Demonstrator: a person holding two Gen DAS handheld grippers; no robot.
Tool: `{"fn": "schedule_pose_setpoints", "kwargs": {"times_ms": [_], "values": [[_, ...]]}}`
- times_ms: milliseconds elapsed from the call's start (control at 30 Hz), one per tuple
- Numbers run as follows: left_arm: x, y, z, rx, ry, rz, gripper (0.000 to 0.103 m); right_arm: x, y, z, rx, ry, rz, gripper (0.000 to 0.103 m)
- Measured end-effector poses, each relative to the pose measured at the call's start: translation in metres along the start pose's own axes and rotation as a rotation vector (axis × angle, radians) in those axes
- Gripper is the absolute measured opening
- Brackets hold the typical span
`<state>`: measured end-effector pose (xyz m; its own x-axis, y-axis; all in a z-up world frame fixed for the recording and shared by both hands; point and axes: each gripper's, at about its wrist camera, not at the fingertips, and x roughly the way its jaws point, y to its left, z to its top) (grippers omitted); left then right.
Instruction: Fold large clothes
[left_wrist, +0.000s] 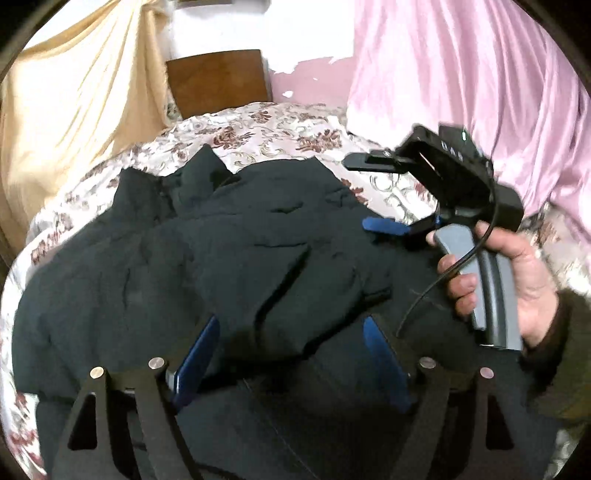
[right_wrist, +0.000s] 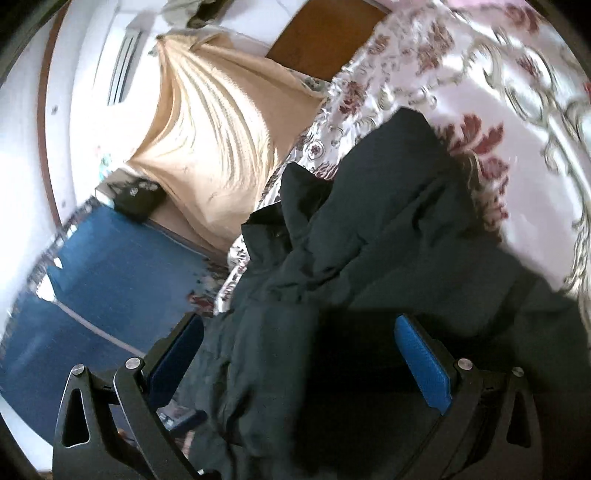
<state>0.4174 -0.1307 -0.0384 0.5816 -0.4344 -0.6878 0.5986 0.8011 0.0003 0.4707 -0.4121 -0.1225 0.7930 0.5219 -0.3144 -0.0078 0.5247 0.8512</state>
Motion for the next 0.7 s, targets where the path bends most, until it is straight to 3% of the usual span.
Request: {"fn": "schedule_pose_setpoints", "kwargs": {"times_ms": [133,233,333,400,433,500,567,600,633,700], "values": [[-0.017,0.024,-0.012,-0.157,-0.025,-0.008,0.090,-0.001,0.000,-0.006,0.025,0.030,0.015,0.102],[-0.033,0.053,-0.022,-0.317,-0.042,0.014,0.095,0.020,0.017,-0.011,-0.097,0.196,-0.135,0.102],[-0.046,0.090,-0.035,-0.503,-0.050,0.069,0.098,0.042,0.036,-0.026,-0.233,0.277,-0.279,0.101],[-0.063,0.113,-0.050,-0.604,-0.075,0.145,0.103,0.051,0.044,-0.034,-0.269,0.287,-0.312,0.083],[-0.070,0.123,-0.055,-0.639,-0.098,0.181,0.103,0.054,0.044,-0.034,-0.257,0.293,-0.308,0.060],[-0.084,0.142,-0.066,-0.699,-0.141,0.236,0.103,0.055,0.041,-0.034,-0.192,0.304,-0.274,0.052],[-0.096,0.157,-0.074,-0.748,-0.170,0.269,0.103,0.052,0.041,-0.030,-0.181,0.290,-0.274,0.031],[-0.100,0.166,-0.078,-0.771,-0.180,0.287,0.103,0.050,0.043,-0.027,-0.187,0.280,-0.270,0.027],[-0.104,0.173,-0.080,-0.788,-0.185,0.304,0.103,0.045,0.046,-0.026,-0.196,0.267,-0.263,0.008],[-0.106,0.183,-0.082,-0.808,-0.189,0.319,0.103,0.031,0.061,-0.015,-0.244,0.191,-0.229,0.005]]}}
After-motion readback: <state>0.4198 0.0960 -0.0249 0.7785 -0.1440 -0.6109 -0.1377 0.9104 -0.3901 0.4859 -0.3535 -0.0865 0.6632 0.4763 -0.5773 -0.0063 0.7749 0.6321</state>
